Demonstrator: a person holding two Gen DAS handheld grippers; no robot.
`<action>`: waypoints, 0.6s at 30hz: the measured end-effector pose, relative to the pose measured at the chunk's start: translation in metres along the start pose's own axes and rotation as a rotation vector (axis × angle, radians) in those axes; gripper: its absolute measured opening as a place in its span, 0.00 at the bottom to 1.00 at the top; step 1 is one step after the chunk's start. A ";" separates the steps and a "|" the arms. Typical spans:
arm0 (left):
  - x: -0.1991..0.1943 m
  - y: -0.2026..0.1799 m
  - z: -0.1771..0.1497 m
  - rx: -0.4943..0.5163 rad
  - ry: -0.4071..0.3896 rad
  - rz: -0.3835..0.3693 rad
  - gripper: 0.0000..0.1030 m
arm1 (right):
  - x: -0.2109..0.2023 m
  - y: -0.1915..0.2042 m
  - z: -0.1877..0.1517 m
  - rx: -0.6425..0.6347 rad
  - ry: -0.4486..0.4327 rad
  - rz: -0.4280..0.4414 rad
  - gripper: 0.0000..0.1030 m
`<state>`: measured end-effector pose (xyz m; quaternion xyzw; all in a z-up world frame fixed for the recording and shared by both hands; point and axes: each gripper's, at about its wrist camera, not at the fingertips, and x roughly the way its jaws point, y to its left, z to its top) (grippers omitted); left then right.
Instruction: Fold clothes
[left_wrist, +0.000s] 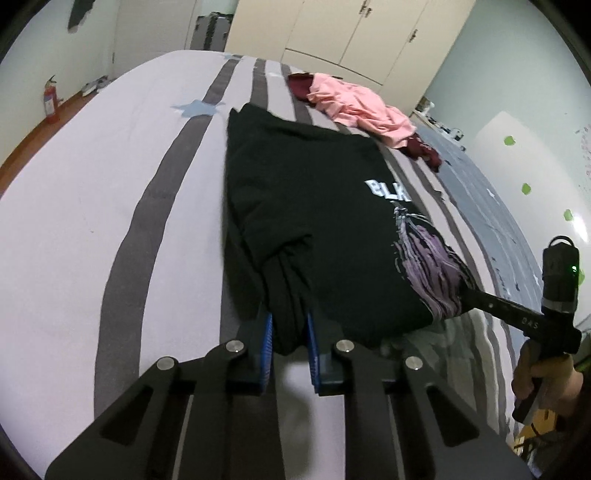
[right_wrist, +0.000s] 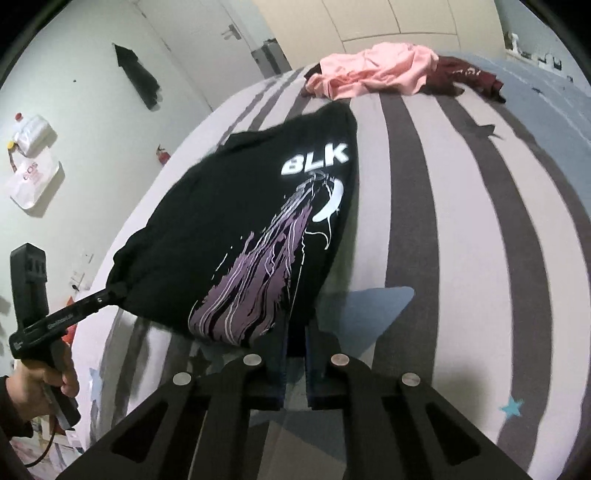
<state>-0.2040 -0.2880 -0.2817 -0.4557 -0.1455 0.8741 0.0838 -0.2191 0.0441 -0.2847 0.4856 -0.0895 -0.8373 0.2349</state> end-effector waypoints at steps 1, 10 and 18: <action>-0.007 0.000 -0.007 -0.012 0.016 -0.003 0.13 | -0.004 0.002 -0.002 -0.004 0.004 -0.002 0.06; -0.039 0.010 -0.068 -0.105 0.124 0.031 0.13 | -0.031 0.020 -0.063 0.038 0.150 0.053 0.06; -0.059 0.004 -0.014 -0.101 0.005 -0.008 0.13 | -0.042 0.022 -0.009 0.062 0.047 0.088 0.06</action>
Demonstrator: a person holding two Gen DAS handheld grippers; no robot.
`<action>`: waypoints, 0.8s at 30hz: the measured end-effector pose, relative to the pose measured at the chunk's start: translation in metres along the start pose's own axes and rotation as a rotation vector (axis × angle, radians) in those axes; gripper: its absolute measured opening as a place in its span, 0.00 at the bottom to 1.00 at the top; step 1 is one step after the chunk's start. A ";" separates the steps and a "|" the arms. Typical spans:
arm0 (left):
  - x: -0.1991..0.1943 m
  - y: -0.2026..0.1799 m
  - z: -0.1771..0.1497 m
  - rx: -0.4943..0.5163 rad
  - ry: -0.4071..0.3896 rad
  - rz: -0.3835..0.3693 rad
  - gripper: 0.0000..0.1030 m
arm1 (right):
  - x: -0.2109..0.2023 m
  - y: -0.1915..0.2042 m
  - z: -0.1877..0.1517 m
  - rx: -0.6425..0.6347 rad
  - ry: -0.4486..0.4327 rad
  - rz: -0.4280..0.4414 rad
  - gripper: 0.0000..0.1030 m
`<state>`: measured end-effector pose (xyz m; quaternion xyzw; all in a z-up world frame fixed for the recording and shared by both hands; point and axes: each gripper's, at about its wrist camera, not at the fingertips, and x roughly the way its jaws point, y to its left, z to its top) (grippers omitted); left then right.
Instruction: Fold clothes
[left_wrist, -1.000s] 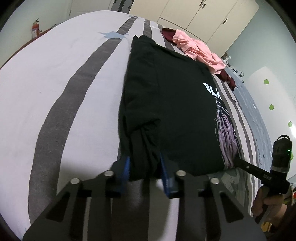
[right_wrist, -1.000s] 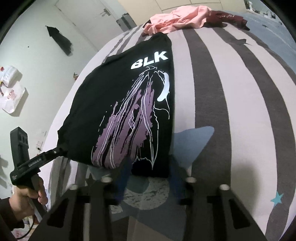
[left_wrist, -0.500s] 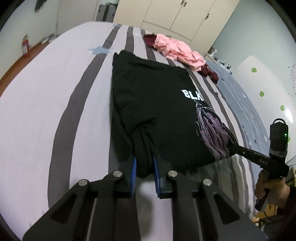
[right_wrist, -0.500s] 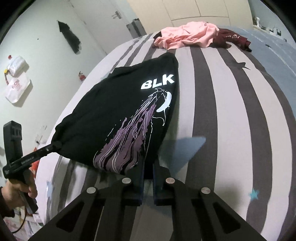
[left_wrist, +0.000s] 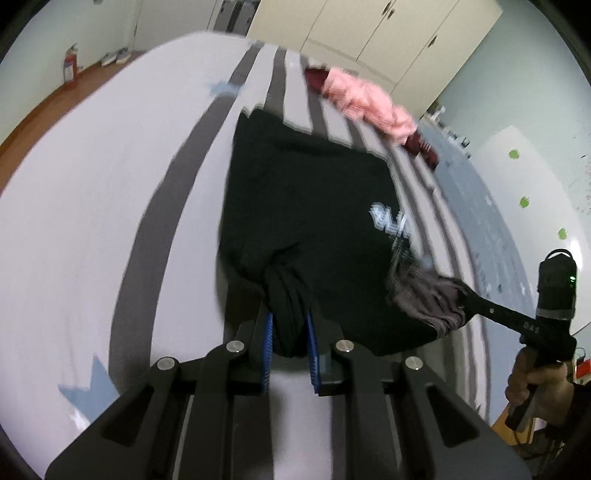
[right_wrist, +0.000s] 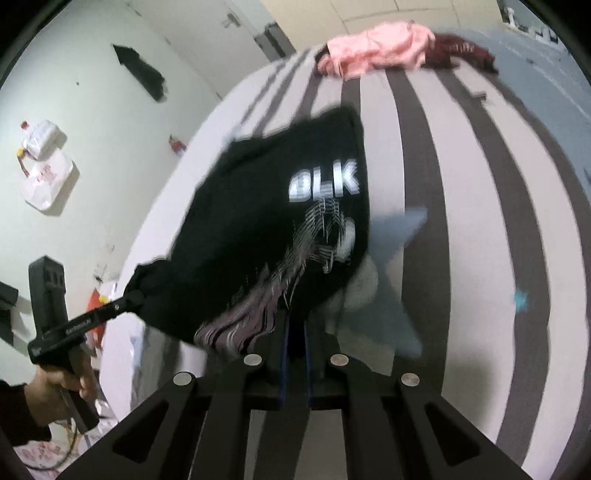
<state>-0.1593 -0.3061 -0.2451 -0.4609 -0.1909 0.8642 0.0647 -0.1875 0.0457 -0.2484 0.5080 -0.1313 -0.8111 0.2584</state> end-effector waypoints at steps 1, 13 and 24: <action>-0.002 -0.001 0.010 0.003 -0.018 -0.007 0.13 | -0.003 0.001 0.010 0.001 -0.019 0.006 0.06; 0.094 0.003 0.159 0.013 -0.032 0.027 0.18 | 0.055 -0.018 0.178 -0.026 -0.190 -0.018 0.06; 0.095 0.036 0.159 0.019 -0.120 0.076 0.66 | 0.087 -0.050 0.195 -0.015 -0.170 -0.061 0.44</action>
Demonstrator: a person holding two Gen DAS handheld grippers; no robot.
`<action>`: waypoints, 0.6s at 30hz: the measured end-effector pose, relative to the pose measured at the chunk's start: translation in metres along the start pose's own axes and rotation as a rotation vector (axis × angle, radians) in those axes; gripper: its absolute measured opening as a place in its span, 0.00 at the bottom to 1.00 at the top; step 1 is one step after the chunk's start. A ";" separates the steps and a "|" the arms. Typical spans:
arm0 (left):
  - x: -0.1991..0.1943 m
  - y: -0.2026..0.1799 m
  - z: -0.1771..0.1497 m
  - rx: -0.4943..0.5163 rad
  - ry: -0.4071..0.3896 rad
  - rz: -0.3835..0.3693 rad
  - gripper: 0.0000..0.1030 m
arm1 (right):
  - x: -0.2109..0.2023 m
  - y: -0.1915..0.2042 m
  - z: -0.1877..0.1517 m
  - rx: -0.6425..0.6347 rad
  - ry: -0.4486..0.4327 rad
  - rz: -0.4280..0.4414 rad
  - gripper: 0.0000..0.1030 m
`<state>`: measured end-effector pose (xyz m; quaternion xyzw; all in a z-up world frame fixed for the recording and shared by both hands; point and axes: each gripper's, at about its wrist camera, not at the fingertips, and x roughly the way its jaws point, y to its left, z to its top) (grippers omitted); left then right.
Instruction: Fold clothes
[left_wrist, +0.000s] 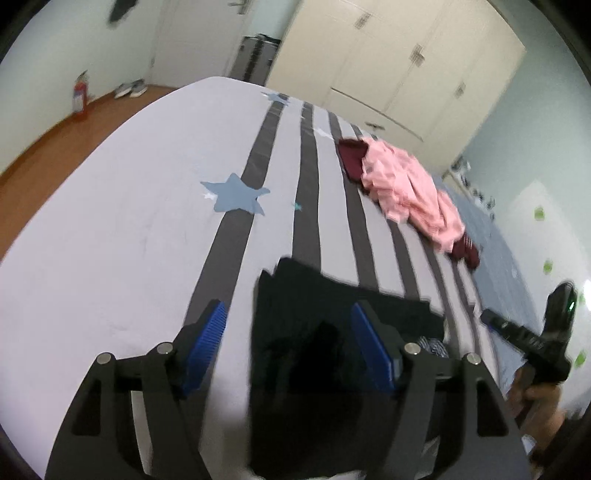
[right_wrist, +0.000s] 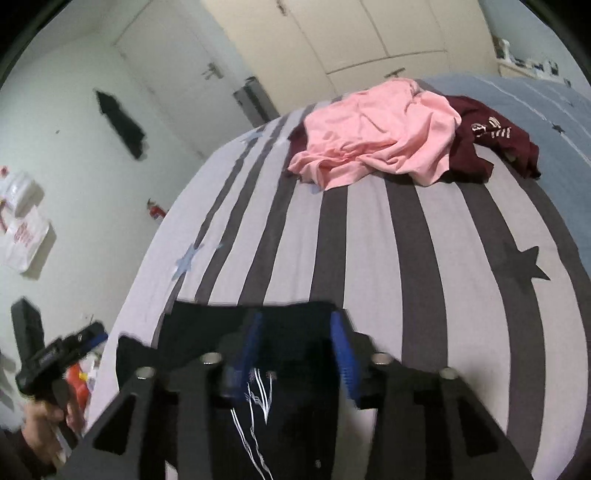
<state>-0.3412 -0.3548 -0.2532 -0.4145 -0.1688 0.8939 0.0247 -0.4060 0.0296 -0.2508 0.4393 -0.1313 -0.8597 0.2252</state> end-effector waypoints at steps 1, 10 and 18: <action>0.001 -0.001 -0.005 0.036 0.012 0.001 0.66 | 0.000 0.001 -0.007 -0.016 0.017 -0.006 0.46; 0.025 -0.024 -0.008 0.222 0.048 -0.043 0.66 | 0.029 0.007 -0.041 -0.103 0.145 -0.034 0.46; 0.038 -0.040 -0.007 0.335 0.063 -0.079 0.23 | 0.050 0.010 -0.038 -0.124 0.189 -0.051 0.18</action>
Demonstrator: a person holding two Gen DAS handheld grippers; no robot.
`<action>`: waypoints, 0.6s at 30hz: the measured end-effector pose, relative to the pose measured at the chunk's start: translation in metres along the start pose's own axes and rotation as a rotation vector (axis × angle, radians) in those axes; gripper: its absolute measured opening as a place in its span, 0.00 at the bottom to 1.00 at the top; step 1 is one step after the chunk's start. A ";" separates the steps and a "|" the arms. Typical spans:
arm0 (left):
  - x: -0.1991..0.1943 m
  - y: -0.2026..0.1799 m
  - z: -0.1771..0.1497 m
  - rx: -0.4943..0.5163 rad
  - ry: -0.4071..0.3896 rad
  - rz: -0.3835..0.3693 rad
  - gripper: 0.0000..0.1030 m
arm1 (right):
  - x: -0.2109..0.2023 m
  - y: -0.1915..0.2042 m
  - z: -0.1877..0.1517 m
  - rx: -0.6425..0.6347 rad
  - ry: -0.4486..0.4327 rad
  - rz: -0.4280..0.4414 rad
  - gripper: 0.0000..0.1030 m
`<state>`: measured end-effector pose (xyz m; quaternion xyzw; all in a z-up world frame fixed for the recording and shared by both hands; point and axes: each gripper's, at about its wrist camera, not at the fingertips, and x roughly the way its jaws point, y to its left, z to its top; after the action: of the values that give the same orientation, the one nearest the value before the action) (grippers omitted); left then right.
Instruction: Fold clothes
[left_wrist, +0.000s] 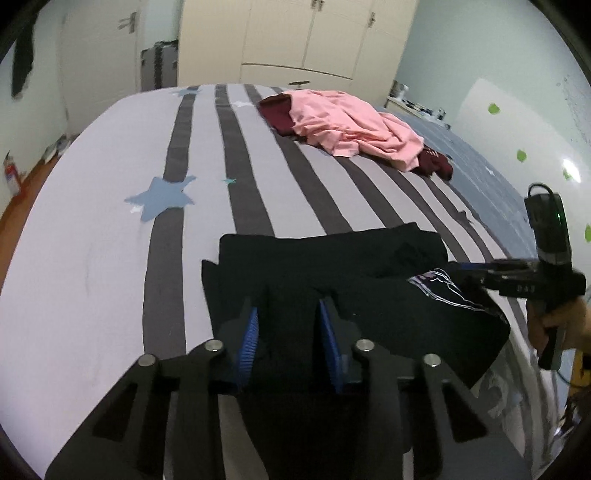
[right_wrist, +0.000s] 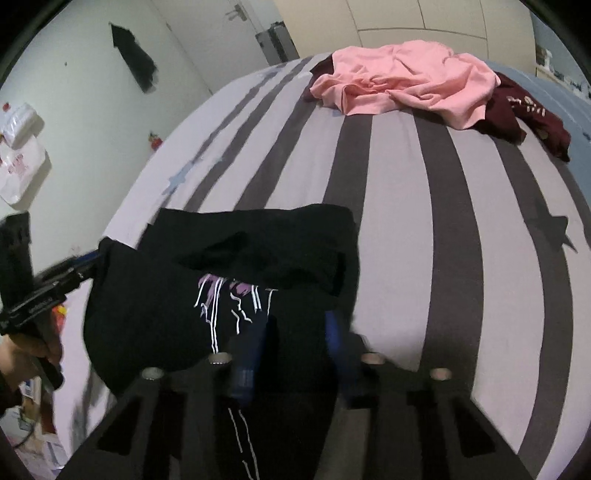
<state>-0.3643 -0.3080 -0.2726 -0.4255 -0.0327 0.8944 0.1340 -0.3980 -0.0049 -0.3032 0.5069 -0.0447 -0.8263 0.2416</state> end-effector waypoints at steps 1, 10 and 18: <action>0.001 0.000 0.000 -0.002 0.000 0.003 0.21 | 0.000 0.000 0.000 -0.001 0.001 -0.007 0.15; 0.009 0.002 -0.001 -0.010 0.016 0.007 0.21 | 0.008 -0.012 -0.008 0.093 0.025 -0.023 0.29; 0.020 0.002 0.001 0.003 0.038 0.011 0.23 | 0.010 0.001 -0.004 0.033 -0.019 -0.020 0.30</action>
<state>-0.3775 -0.3040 -0.2874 -0.4425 -0.0266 0.8869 0.1302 -0.3983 -0.0092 -0.3126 0.5034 -0.0554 -0.8326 0.2243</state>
